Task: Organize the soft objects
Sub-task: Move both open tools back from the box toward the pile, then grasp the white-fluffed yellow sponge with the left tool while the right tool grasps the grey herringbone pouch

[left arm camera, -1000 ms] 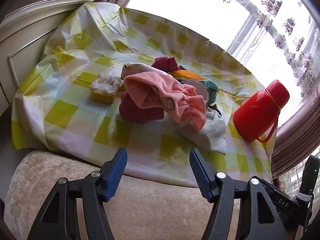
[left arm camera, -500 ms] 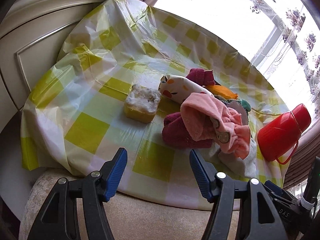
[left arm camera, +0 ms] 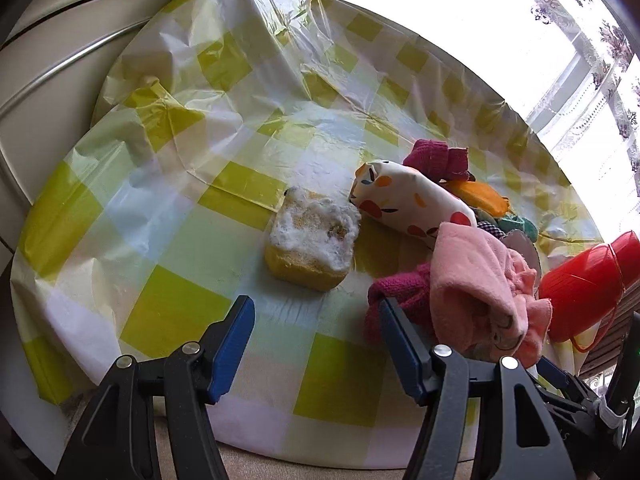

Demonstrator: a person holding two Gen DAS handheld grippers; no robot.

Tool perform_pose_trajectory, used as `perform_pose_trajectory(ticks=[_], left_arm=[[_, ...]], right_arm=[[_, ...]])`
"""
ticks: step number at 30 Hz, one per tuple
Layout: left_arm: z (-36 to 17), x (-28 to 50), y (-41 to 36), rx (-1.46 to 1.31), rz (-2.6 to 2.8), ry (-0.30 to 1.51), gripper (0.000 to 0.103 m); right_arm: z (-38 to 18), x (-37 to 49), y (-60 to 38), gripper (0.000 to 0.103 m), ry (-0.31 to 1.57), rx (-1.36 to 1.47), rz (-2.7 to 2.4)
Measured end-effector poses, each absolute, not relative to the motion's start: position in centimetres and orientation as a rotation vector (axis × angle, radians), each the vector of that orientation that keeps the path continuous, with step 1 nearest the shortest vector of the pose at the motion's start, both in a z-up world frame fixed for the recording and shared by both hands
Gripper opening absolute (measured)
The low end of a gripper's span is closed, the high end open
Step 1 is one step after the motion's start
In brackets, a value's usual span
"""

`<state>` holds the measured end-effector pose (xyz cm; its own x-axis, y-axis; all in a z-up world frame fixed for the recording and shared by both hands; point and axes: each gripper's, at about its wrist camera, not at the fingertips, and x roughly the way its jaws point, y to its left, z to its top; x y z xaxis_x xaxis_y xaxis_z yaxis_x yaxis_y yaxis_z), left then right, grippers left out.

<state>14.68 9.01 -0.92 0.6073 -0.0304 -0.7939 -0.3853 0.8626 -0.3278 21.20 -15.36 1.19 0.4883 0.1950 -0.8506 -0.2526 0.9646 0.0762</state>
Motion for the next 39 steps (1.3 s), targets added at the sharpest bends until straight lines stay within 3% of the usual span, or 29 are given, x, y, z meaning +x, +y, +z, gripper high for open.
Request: perform_pose_trajectory(ticks=[13, 14, 15, 17, 23, 29, 34, 39], left_arm=[[-2.9, 19.2, 9.6, -0.445, 0.222, 0.950, 0.065], [-2.9, 19.3, 9.5, -0.431, 0.224, 0.951, 0.062], [-2.9, 19.5, 9.3, -0.420, 0.222, 0.953, 0.053], [-2.9, 19.5, 9.1, -0.409, 0.216, 0.951, 0.052], [-2.9, 19.0, 9.2, -0.417, 0.217, 0.939, 0.048], [-2.5, 17.9, 9.3, -0.427, 0.237, 0.920, 0.047], [-1.9, 16.7, 9.1, -0.431, 0.241, 0.904, 0.046], [-1.1, 14.9, 9.0, -0.444, 0.254, 0.878, 0.046]], right_arm=[[-0.2, 24.2, -16.4, 0.095, 1.042, -0.006, 0.198], [-0.2, 24.3, -16.6, 0.095, 1.042, -0.001, 0.194], [-0.3, 24.4, -16.9, 0.095, 1.042, 0.003, 0.191], [-0.5, 24.4, -17.3, 0.095, 1.045, 0.015, 0.188], [-0.5, 24.1, -18.6, 0.079, 1.049, 0.038, 0.194], [-0.4, 23.3, -19.8, 0.072, 1.049, 0.042, 0.194], [-0.6, 22.1, -21.2, 0.072, 1.078, 0.044, 0.203], [-0.1, 20.9, -22.8, 0.089, 1.081, 0.056, 0.190]])
